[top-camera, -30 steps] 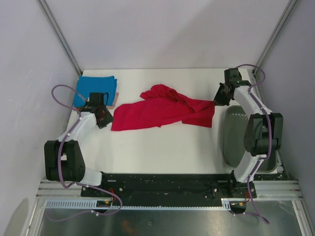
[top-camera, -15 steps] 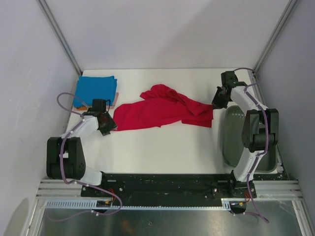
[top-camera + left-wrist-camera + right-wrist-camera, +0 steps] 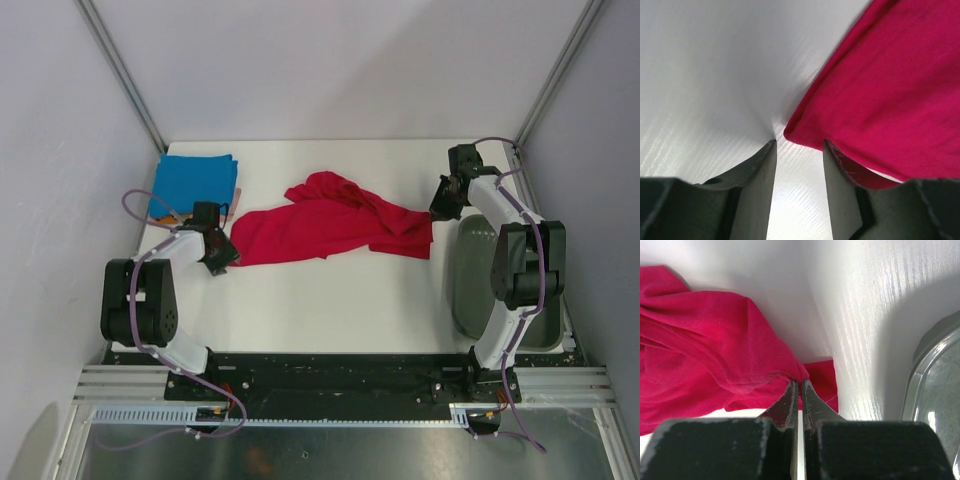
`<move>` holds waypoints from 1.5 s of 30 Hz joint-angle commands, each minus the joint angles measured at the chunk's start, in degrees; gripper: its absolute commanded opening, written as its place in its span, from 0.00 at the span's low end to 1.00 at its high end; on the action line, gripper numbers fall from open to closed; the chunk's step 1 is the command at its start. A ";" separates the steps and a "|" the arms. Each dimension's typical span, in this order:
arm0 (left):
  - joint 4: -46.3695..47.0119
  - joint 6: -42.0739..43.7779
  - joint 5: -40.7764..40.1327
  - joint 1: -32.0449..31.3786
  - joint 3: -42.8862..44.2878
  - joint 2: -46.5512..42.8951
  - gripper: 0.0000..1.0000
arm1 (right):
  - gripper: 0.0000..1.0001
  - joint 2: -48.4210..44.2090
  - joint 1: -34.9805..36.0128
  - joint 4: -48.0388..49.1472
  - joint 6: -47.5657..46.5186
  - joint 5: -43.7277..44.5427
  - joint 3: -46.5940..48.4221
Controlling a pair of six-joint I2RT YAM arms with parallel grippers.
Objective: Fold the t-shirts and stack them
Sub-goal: Flatten out the tshirt
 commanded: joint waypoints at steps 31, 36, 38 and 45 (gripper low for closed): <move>-4.97 -0.45 -1.90 0.47 26.51 -29.92 0.00 | 0.00 -28.95 -8.31 11.08 17.00 -23.41 -2.60; -5.29 0.49 -4.16 0.47 32.67 -33.56 0.00 | 0.00 -36.76 -12.61 16.14 24.56 -26.64 -1.17; -5.31 0.61 -4.40 0.47 34.97 -34.07 0.00 | 0.00 -38.76 -14.25 16.84 26.01 -27.20 0.15; -5.40 0.19 -5.19 0.47 41.31 -31.94 0.00 | 0.00 -40.87 -16.72 18.73 28.25 -26.70 5.29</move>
